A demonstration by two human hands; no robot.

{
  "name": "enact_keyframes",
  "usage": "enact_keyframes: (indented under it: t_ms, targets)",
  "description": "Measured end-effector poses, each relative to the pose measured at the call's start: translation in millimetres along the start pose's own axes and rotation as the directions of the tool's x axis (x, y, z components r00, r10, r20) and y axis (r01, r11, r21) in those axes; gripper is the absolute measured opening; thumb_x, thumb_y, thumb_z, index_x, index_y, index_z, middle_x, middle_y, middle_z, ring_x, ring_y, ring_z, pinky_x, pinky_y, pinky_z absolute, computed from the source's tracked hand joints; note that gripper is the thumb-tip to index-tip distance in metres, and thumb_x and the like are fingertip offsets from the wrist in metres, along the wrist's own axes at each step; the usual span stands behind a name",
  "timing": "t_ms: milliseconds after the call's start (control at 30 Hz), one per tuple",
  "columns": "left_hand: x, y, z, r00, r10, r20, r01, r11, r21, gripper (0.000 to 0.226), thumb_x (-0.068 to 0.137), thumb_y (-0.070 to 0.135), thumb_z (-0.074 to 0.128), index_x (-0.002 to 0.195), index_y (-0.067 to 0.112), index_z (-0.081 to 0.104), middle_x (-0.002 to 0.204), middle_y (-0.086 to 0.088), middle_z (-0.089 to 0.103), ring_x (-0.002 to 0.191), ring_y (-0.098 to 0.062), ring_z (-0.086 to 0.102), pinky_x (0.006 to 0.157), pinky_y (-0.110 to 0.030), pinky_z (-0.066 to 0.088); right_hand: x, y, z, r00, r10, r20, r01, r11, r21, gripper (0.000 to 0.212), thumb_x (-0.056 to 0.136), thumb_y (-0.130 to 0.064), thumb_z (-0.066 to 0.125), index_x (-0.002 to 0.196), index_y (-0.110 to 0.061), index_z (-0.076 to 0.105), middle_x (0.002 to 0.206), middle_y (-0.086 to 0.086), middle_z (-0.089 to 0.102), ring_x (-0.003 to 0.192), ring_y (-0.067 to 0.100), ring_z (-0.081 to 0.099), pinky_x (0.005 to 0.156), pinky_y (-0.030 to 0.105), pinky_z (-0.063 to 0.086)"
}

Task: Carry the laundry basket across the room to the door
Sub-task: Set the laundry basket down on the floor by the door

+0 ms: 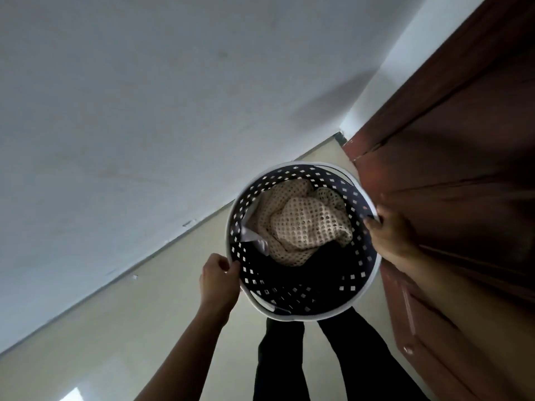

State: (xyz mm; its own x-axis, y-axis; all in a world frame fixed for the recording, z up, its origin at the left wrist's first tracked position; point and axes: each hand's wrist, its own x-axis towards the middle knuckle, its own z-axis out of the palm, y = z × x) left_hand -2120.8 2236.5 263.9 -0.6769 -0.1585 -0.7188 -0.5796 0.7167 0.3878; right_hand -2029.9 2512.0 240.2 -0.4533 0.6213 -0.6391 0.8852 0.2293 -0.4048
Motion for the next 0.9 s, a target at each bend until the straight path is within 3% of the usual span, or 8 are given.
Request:
enact_keyframes:
  t_ms: [233,533,667,767,900]
  targets:
    - [93.6,-57.7,69.7,0.992,-0.127,-0.007,0.126,0.989,-0.081,0.011,0.081,0.018,0.054,0.077,0.009,0.051,0.087,-0.018,0.064,0.086,-0.041,0.066,0.072,-0.059,0.058,99.4,31.3,92.7,0.996,-0.062,0.059,0.070,0.987,-0.144,0.020,0.087,-0.024,0.047,0.095,-0.012,0.061,0.096,0.017,0.070,0.087,0.038,0.065,0.078,0.045,0.053]
    - [230.1,-125.8,170.8,0.956,-0.286,0.060,0.290,0.899,-0.328,0.012,0.086,0.002,0.052,0.079,0.009,0.046,0.109,-0.031,0.063,0.092,-0.046,0.069,0.075,-0.059,0.059,233.4,74.0,218.2,0.990,-0.109,0.094,0.128,0.964,-0.231,0.014,0.086,-0.018,0.049,0.075,-0.012,0.055,0.090,0.019,0.067,0.083,0.037,0.066,0.072,0.042,0.052]
    - [272.2,-154.8,197.0,0.958,-0.285,0.021,0.277,0.908,-0.316,0.011,0.084,0.004,0.050,0.078,0.012,0.046,0.108,-0.029,0.064,0.092,-0.045,0.069,0.075,-0.059,0.059,261.0,93.9,258.0,0.990,-0.100,0.098,0.121,0.964,-0.237,0.015,0.086,-0.018,0.048,0.083,-0.008,0.059,0.091,0.019,0.068,0.084,0.036,0.067,0.072,0.040,0.052]
    - [290.5,-168.9,206.4,0.965,-0.261,0.005,0.252,0.928,-0.274,0.010,0.079,0.009,0.049,0.076,0.018,0.046,0.104,-0.024,0.065,0.093,-0.043,0.067,0.078,-0.059,0.058,268.5,104.4,271.7,0.989,-0.129,0.079,0.143,0.964,-0.226,0.019,0.086,-0.020,0.046,0.069,-0.011,0.048,0.084,0.021,0.064,0.083,0.039,0.066,0.069,0.041,0.049]
    - [285.1,-162.6,202.8,0.965,-0.256,0.056,0.262,0.935,-0.241,0.007,0.082,0.007,0.054,0.087,0.012,0.052,0.104,-0.021,0.066,0.092,-0.039,0.068,0.081,-0.053,0.059,268.4,104.1,266.9,0.980,-0.099,0.173,0.131,0.974,-0.184,0.016,0.086,-0.018,0.045,0.089,-0.008,0.058,0.093,0.019,0.066,0.090,0.037,0.065,0.073,0.040,0.053]
